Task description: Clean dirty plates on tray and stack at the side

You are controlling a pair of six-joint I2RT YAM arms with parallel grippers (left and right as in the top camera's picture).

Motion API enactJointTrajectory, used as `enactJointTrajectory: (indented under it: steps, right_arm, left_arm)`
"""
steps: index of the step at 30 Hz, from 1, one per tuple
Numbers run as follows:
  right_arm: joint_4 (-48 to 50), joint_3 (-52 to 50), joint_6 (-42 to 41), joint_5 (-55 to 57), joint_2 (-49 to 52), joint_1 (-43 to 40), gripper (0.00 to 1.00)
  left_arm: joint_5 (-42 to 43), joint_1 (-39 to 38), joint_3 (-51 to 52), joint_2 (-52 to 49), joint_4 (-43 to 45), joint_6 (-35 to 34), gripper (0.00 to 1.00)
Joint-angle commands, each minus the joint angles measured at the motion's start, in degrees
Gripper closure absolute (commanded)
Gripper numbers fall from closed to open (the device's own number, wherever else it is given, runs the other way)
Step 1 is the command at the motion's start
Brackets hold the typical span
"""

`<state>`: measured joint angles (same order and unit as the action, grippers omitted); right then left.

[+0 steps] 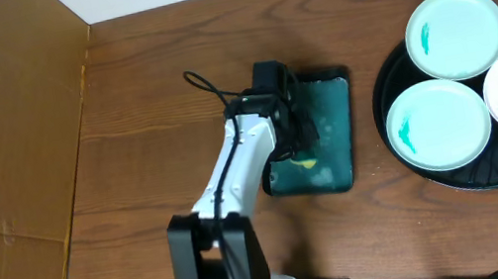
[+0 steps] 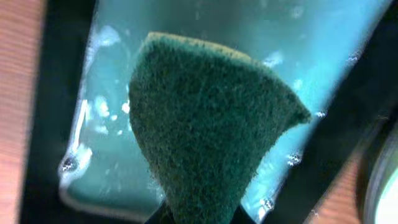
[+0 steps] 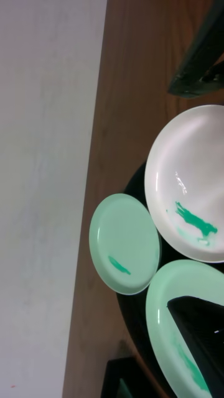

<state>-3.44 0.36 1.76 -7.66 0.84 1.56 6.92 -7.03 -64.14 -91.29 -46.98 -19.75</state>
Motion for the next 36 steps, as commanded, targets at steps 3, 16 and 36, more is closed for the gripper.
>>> enactJointTrajectory:
  steps: [3,16,36]
  right_arm:
    - [-0.24,-0.04,0.48,0.31,-0.35,-0.35,0.01]
    - [-0.24,-0.04,0.48,0.31,-0.35,-0.35,0.01]
    - [-0.24,-0.04,0.48,0.31,-0.35,-0.35,0.01]
  left_arm:
    - [-1.18,-0.07,-5.49,9.18,-0.52,-0.94,0.93]
    - [-0.92,-1.84,6.36,2.99,8.5,-2.21,0.93]
    - [0.17,-20.68,-2.82,16.52,6.23,-25.55,0.93]
